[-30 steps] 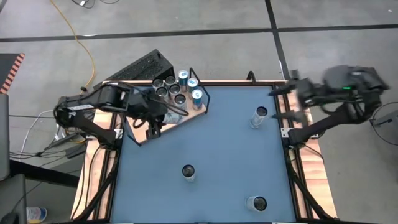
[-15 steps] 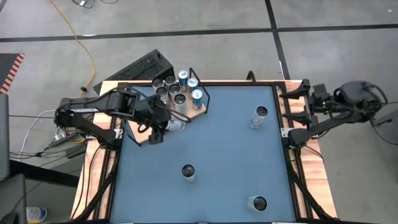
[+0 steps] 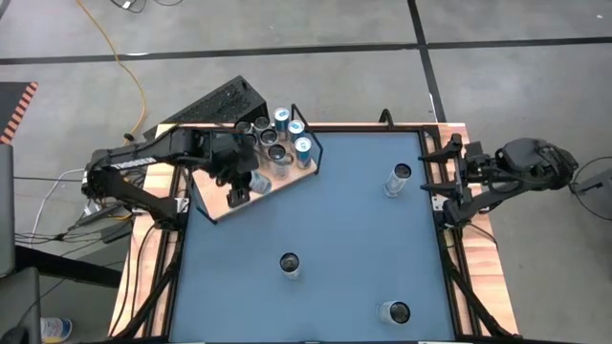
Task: Place canned beverage on shelf
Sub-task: Put the white and pink soda can on the shelf aligned with the other white and pink soda cans
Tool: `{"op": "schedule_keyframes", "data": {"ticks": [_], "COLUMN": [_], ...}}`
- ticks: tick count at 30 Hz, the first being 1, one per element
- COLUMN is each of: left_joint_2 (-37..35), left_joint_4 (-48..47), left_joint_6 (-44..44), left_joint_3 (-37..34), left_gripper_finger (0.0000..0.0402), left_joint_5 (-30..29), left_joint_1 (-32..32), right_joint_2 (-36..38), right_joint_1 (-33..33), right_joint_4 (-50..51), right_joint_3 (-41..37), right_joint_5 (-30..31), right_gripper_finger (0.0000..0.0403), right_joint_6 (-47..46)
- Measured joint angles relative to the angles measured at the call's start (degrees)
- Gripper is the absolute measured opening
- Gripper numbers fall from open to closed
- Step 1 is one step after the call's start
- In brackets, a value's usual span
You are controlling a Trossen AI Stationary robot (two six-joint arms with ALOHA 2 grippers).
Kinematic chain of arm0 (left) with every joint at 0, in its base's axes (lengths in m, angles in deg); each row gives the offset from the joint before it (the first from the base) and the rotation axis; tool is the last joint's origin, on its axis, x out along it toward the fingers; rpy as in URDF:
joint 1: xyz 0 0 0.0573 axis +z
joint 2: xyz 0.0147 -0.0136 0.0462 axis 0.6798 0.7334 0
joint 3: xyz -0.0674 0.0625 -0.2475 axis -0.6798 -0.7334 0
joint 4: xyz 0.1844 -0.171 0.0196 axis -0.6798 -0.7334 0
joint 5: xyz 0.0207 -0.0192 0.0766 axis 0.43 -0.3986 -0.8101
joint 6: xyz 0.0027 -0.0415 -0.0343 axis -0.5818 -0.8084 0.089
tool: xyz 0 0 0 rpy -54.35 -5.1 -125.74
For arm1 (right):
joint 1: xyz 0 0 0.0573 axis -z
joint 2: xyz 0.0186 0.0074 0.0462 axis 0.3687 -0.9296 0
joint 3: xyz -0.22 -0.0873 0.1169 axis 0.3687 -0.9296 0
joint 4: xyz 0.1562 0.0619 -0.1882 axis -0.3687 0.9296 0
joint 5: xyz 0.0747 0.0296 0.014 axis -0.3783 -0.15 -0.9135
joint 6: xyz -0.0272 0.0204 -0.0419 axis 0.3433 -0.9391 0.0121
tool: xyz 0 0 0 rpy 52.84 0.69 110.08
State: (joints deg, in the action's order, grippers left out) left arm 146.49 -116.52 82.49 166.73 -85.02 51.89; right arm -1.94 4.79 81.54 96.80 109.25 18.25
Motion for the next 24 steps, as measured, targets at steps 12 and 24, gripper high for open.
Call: {"op": "schedule_keyframes", "data": {"ticks": [12, 24], "left_joint_2": [1.92, 2.03], "left_joint_4": [-1.04, 1.76], "left_joint_6": [13.40, 18.40], "left_joint_3": [-0.71, -7.21], "left_gripper_finger": [0.0265, 0.0265], "left_joint_5": [9.16, 13.96], "left_joint_1": [13.34, 18.84], "right_joint_2": [0.02, 0.02], "right_joint_1": [0.00, 0.00], "right_joint_4": [0.34, 0.53], "right_joint_3": [-0.33, -0.33], "right_joint_5": [-0.02, -0.02], "right_gripper_finger": [0.0349, 0.0349], "right_joint_6": [-0.07, -0.06]}}
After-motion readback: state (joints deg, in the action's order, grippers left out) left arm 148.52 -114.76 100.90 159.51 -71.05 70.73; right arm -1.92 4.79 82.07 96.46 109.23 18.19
